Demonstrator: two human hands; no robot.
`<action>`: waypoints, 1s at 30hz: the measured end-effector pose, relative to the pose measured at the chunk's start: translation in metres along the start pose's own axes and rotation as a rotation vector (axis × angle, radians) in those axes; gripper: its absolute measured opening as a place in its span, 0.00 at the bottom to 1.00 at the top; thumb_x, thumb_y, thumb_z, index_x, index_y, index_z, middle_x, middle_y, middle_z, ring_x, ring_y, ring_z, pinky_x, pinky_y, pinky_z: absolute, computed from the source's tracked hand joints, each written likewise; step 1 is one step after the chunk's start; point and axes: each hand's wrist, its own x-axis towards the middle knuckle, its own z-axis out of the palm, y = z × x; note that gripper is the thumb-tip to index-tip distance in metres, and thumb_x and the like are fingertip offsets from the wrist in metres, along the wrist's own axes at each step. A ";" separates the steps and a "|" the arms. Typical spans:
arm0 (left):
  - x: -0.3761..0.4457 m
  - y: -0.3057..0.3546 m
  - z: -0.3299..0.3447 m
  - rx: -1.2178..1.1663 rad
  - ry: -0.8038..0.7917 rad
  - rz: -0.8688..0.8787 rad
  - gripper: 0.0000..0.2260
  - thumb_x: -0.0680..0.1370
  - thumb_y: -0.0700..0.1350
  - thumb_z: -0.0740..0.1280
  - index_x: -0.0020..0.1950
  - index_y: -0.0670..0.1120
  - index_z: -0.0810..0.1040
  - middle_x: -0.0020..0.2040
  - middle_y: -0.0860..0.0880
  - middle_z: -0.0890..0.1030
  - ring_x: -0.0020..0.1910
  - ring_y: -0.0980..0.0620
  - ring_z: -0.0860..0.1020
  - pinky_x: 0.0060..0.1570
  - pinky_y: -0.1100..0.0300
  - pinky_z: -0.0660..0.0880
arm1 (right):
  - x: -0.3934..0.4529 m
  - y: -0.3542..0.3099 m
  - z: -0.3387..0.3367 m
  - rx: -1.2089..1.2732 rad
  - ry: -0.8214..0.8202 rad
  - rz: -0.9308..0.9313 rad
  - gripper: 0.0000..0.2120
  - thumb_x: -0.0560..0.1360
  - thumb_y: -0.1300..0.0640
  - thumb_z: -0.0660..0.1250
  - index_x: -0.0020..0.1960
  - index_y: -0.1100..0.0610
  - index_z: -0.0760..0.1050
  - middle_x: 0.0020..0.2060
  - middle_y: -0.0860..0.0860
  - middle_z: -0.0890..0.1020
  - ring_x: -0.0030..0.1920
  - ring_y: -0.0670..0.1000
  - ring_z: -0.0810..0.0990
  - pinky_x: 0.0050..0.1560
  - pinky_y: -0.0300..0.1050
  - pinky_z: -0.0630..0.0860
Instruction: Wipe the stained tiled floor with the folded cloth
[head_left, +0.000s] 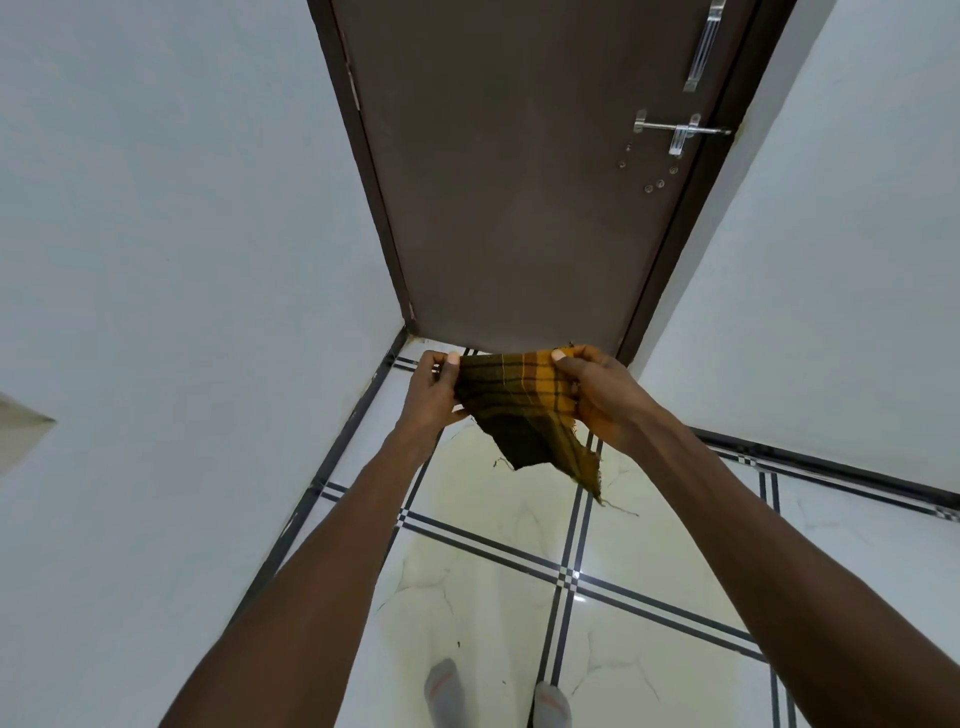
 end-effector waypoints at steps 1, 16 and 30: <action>-0.001 -0.002 0.001 -0.027 -0.005 -0.015 0.15 0.86 0.52 0.57 0.70 0.47 0.67 0.72 0.41 0.74 0.70 0.38 0.76 0.64 0.40 0.78 | -0.001 0.001 0.001 0.010 -0.006 -0.003 0.11 0.85 0.54 0.64 0.65 0.58 0.75 0.51 0.56 0.82 0.54 0.55 0.84 0.51 0.45 0.82; -0.008 -0.025 0.007 -0.145 -0.034 -0.386 0.20 0.81 0.45 0.70 0.70 0.37 0.74 0.65 0.39 0.81 0.57 0.44 0.82 0.55 0.52 0.82 | -0.009 0.011 0.003 -0.100 0.017 -0.089 0.10 0.85 0.54 0.63 0.63 0.57 0.74 0.49 0.54 0.82 0.51 0.53 0.83 0.48 0.44 0.81; -0.005 -0.022 0.004 -0.134 0.124 -0.248 0.17 0.78 0.39 0.73 0.67 0.43 0.77 0.63 0.39 0.81 0.61 0.43 0.82 0.63 0.47 0.80 | -0.003 0.026 -0.024 -0.294 0.174 -0.127 0.26 0.78 0.55 0.74 0.71 0.55 0.66 0.58 0.53 0.78 0.58 0.53 0.79 0.53 0.46 0.78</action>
